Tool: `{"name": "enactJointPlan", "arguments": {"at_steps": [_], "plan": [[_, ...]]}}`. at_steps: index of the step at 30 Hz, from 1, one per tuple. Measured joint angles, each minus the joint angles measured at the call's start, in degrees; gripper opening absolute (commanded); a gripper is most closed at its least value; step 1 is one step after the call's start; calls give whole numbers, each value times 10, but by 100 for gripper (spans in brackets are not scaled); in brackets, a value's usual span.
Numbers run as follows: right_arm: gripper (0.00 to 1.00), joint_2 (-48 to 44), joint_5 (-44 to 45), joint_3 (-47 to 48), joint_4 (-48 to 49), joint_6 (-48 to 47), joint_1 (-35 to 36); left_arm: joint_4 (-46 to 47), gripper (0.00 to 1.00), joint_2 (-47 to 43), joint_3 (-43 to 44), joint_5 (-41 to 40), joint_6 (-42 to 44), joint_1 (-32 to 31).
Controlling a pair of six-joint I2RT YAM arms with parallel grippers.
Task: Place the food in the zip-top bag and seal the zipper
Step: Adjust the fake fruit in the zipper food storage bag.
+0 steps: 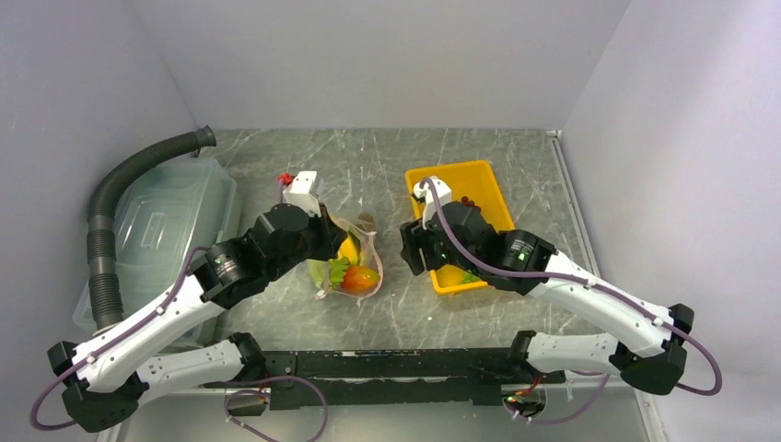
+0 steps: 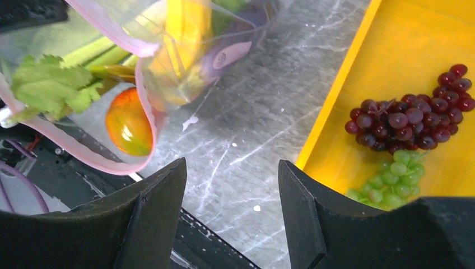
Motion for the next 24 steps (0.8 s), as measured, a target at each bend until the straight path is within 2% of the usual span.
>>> {"name": "enactJointPlan", "arguments": {"at_steps": [6, 12, 18, 24], "plan": [[56, -31, -19, -27, -11, 0, -2, -3, 0, -3, 0, -3, 0, 0], [49, -47, -110, -29, 2, -5, -2, -3, 0, -3, 0, -3, 0, 0], [49, -26, -205, -34, 35, -7, 5, -3, 0, -3, 0, -3, 0, 0], [56, 16, -233, -33, 65, -7, 22, -3, 0, -3, 0, -3, 0, 0]]}}
